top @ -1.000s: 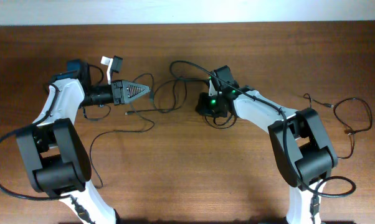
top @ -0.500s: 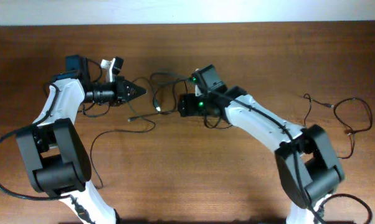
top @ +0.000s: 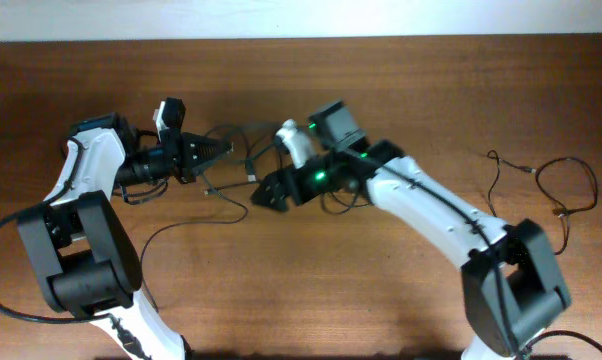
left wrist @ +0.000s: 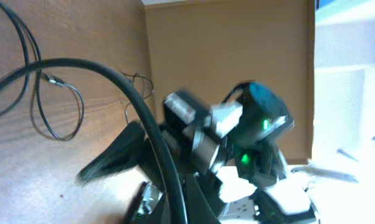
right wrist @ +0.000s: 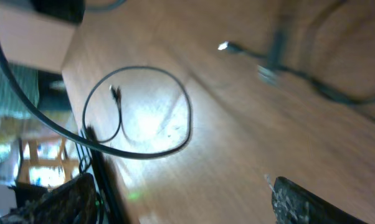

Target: Untangle cables

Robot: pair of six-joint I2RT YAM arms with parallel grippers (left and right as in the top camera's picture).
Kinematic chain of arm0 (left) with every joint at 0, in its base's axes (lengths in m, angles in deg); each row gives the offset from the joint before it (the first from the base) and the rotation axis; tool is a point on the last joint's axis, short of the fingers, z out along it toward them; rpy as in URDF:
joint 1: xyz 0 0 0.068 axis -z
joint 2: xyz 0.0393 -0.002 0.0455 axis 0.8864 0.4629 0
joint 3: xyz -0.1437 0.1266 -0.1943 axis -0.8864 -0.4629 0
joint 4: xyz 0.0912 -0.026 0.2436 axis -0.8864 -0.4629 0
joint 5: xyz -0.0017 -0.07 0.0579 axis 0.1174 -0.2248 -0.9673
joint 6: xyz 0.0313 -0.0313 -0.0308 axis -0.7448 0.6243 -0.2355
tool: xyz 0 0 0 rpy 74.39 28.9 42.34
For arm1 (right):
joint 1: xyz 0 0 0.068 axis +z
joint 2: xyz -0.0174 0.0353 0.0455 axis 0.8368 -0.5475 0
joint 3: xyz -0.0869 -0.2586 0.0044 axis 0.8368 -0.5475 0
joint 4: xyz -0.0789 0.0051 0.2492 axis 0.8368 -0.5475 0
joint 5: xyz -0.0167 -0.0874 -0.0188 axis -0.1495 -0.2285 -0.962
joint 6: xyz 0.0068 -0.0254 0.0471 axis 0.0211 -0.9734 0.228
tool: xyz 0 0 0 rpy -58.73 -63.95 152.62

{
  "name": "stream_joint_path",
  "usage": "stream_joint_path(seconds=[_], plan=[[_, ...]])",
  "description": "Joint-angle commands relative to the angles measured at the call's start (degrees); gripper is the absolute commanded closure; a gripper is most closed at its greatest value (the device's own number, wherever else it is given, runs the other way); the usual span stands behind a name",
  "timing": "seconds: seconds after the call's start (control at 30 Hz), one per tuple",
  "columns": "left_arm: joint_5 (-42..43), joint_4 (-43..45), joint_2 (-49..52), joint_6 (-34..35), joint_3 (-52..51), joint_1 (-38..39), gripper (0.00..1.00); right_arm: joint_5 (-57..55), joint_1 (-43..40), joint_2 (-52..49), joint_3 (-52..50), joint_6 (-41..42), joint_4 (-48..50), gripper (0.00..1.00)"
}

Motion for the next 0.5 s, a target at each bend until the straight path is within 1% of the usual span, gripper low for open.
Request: stream_joint_path(seconds=[0.0, 0.03, 0.07, 0.1, 0.13, 0.17, 0.2, 0.23, 0.33, 0.37, 0.4, 0.43, 0.47], plan=[[1.86, -2.93, -0.94, 4.70, 0.37, -0.52, 1.00, -3.04, 5.01, -3.23, -0.17, -1.84, 4.83, 0.10], [1.86, -3.85, -0.94, 4.70, 0.37, -0.52, 1.00, -3.48, 6.47, -4.26, -0.17, -1.57, 7.17, 0.11], [1.86, -4.94, -0.94, 4.70, 0.37, -0.52, 1.00, -5.53, 8.11, -5.20, -0.17, -1.40, 9.33, 0.17], [1.86, -5.73, -0.94, 4.70, 0.37, -0.52, 1.00, -7.56, 8.92, -5.33, -0.17, -1.42, 9.84, 0.27], [1.86, -6.12, -0.94, 4.70, 0.37, -0.52, 1.00, -10.67, 9.88, -5.33, -0.17, -1.42, 9.90, 0.40], [1.86, -5.92, -0.94, 4.68, 0.37, -0.52, 1.00, -12.20, 10.34, -5.33, -0.17, -1.40, 9.73, 0.75], [1.84, -5.90, -0.94, 4.68, 0.37, -0.52, 1.00, -12.20, 10.29, -5.27, -0.15, -0.11, 9.27, 0.96], [1.73, -5.79, -0.94, 4.68, 0.37, -0.55, 1.00, -12.15, 9.86, -4.72, -0.15, 1.38, 8.50, 0.96], [1.46, -4.15, -0.94, 4.68, 0.37, -0.55, 1.00, -11.96, 9.09, -0.76, -0.15, 1.36, 7.54, 0.96], [1.49, -4.17, -0.94, 4.70, 0.37, -0.55, 1.00, -11.69, 9.20, 0.00, -0.15, 1.33, 7.43, 0.89], [1.51, -4.20, -0.94, 4.70, 0.37, -0.55, 1.00, -10.43, 9.20, 0.24, -0.15, 1.36, 7.19, 0.56], [1.51, -4.22, -0.94, 4.72, 0.37, -0.55, 1.00, -8.55, 9.20, 0.24, -0.17, 1.36, 6.99, 0.41], [1.51, -4.55, -0.94, 4.72, 0.37, -0.55, 1.00, -8.09, 9.20, 0.24, -0.17, 1.33, 6.54, 0.32]])
